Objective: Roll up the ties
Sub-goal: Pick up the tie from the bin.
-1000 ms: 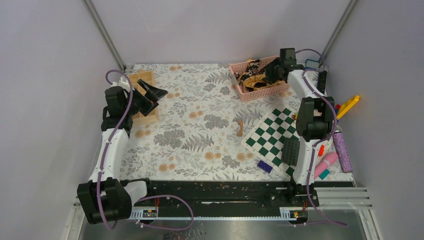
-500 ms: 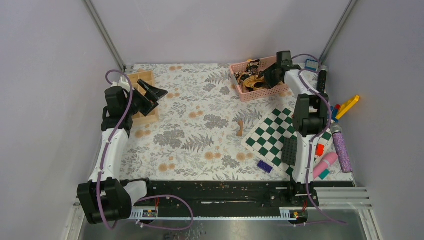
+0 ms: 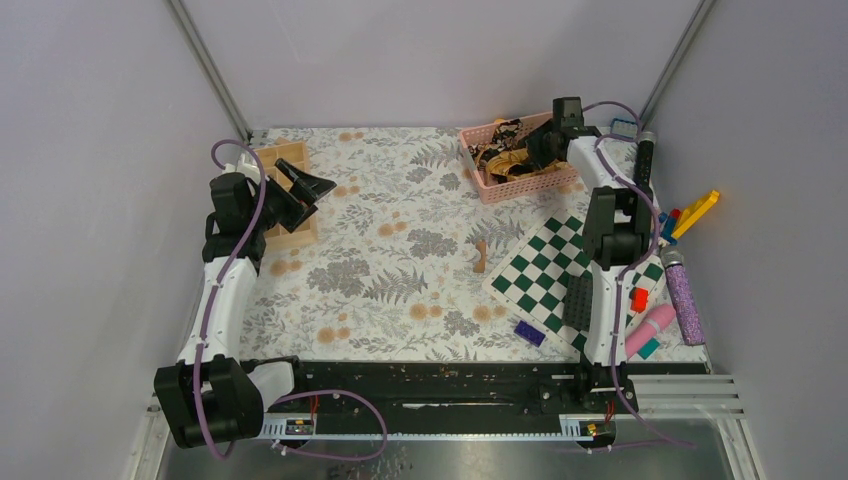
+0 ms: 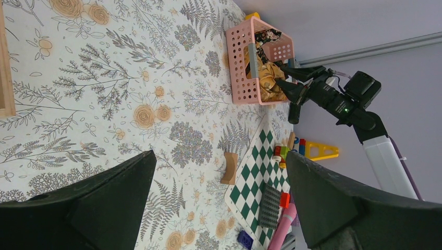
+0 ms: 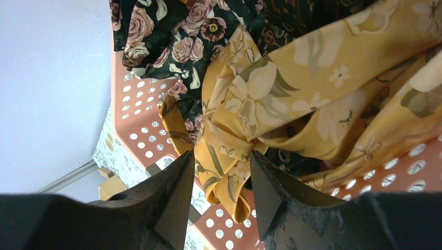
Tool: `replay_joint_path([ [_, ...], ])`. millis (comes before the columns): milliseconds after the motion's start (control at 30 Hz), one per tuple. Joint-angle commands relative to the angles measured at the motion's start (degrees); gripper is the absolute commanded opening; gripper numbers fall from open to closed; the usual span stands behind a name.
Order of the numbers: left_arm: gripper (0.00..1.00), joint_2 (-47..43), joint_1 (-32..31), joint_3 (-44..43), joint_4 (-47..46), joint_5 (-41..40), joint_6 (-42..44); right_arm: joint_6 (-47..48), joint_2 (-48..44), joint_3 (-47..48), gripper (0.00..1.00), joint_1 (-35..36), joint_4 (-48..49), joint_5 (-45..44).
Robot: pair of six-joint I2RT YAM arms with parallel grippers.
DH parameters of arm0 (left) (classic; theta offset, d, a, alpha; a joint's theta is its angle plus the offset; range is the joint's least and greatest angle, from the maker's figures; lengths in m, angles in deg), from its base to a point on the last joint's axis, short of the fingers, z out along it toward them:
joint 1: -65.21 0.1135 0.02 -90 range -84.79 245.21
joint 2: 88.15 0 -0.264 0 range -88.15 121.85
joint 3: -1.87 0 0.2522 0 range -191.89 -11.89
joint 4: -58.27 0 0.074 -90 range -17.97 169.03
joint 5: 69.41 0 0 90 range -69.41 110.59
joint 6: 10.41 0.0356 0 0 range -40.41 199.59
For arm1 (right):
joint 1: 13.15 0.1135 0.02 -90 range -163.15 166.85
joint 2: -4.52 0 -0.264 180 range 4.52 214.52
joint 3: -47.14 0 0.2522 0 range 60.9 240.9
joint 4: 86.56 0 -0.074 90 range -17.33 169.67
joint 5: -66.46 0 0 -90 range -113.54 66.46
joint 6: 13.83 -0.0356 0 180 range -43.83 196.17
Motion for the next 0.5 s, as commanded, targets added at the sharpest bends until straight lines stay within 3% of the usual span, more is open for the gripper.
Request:
replay_joint_path([
  [0,0.99,-0.21,-0.22,-0.63,-2.97,0.89,0.34,-0.71,2.02,3.43,0.5,-0.19,1.9,-0.11],
  [467,0.99,0.87,-0.21,-0.61,-2.97,0.68,0.49,-1.36,8.31,11.21,0.47,-0.24,-0.8,1.2],
])
